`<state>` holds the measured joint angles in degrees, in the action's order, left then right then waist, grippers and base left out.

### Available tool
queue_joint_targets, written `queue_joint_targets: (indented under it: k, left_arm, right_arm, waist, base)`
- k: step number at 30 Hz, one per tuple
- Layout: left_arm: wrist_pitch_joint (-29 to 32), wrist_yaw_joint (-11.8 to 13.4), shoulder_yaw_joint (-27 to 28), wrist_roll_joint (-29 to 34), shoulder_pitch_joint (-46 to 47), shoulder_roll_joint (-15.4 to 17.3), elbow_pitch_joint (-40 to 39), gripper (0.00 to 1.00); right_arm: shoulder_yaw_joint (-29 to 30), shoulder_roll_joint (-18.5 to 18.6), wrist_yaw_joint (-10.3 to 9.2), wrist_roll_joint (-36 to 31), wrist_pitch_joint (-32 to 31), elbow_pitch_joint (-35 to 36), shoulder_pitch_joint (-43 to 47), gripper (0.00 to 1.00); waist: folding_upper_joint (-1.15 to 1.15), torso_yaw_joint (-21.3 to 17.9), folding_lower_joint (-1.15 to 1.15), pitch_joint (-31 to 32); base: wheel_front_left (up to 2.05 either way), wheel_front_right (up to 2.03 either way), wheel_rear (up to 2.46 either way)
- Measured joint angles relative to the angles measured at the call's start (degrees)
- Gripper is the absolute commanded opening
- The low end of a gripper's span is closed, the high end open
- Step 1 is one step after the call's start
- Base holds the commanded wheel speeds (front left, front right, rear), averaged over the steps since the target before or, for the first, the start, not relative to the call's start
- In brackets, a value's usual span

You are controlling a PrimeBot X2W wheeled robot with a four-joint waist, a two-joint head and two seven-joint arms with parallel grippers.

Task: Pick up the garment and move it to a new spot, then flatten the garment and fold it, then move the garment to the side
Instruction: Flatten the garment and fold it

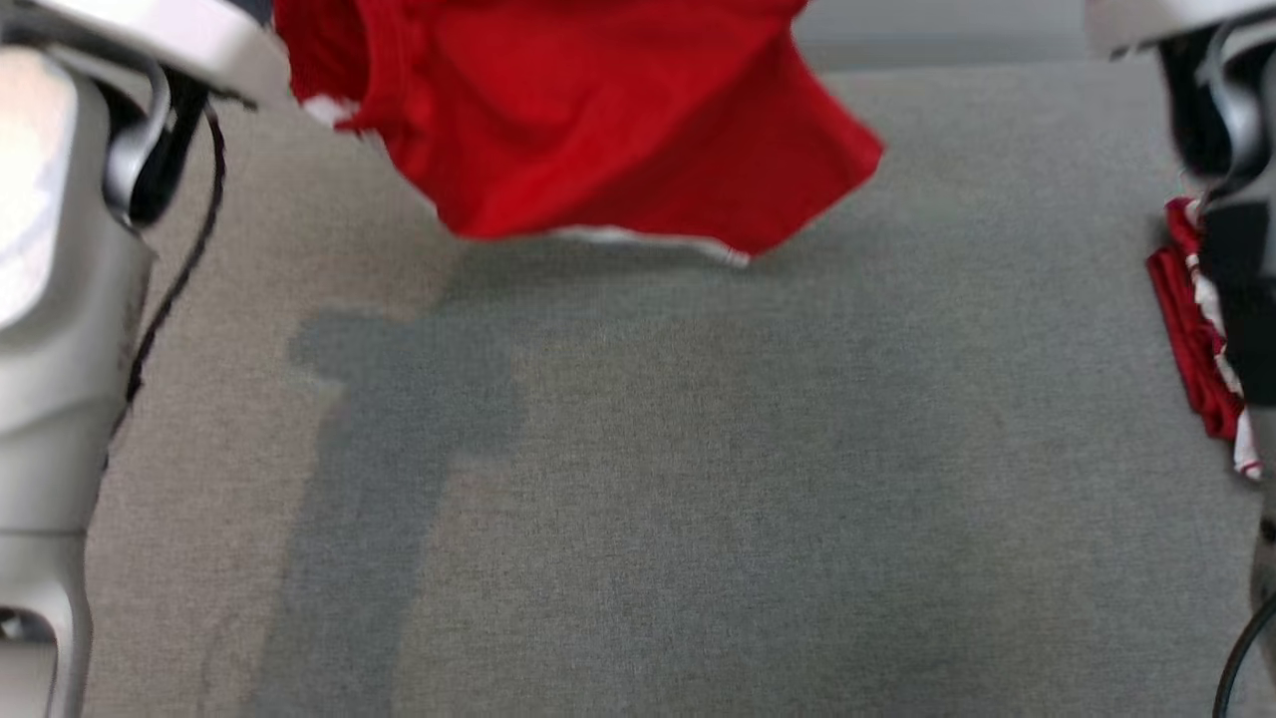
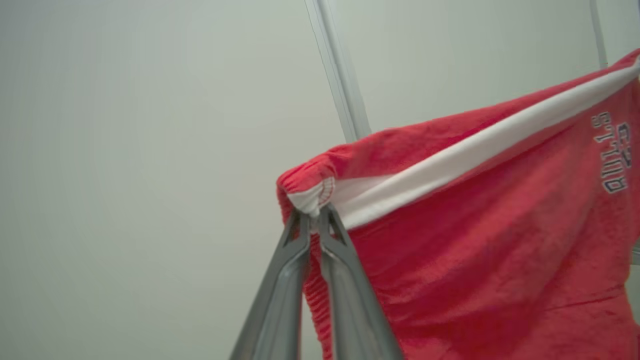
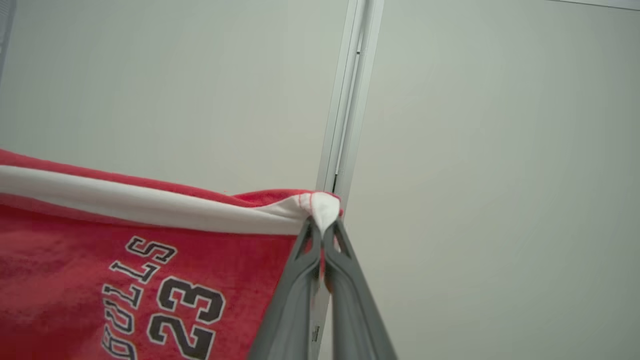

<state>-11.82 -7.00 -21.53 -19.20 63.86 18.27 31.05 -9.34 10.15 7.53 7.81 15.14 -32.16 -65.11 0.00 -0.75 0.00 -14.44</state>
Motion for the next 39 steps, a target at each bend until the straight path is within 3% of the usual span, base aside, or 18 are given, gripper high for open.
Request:
queue_joint_targets:
  k: [6,11,14,26,39]
  left_arm:
    - [-3.11,0.35,0.93,2.26,12.88,-3.38,6.23,0.0]
    - [-3.33,0.11,2.96,1.78,10.81,-4.93,7.89,0.0]
    - [-3.32,-0.21,1.23,2.23,3.5,-5.76,11.23,0.0]
    - [-3.32,-0.51,0.87,-6.43,-28.61,-13.11,18.16,0.0]
    - [-3.52,-0.51,-0.27,-9.8,-49.32,-13.7,16.67,0.0]
  right_arm:
    - [5.04,0.49,0.01,-5.0,0.0,-0.48,-10.76,0.0]
    - [6.53,-0.7,0.07,-5.2,0.0,-0.14,-8.96,0.0]
    - [4.87,-0.98,0.07,-3.88,0.0,-0.19,-1.53,0.0]
    - [0.66,-1.12,0.07,5.38,-0.01,1.57,34.05,0.0]
    - [-1.96,-2.77,0.04,7.35,0.0,2.49,56.65,0.0]
  waist:
    - [0.0,0.3,0.0,-6.86]
    - [0.0,-0.16,0.0,-9.2]
    - [0.0,-0.85,0.0,-9.4]
    - [0.0,-2.25,0.0,-5.1]
    - [0.0,-3.23,0.0,8.2]
  base:
    - [0.0,0.0,0.0]
    - [0.0,0.0,0.0]
    - [0.0,0.0,0.0]
    - [0.0,0.0,0.0]
    - [0.0,0.0,0.0]
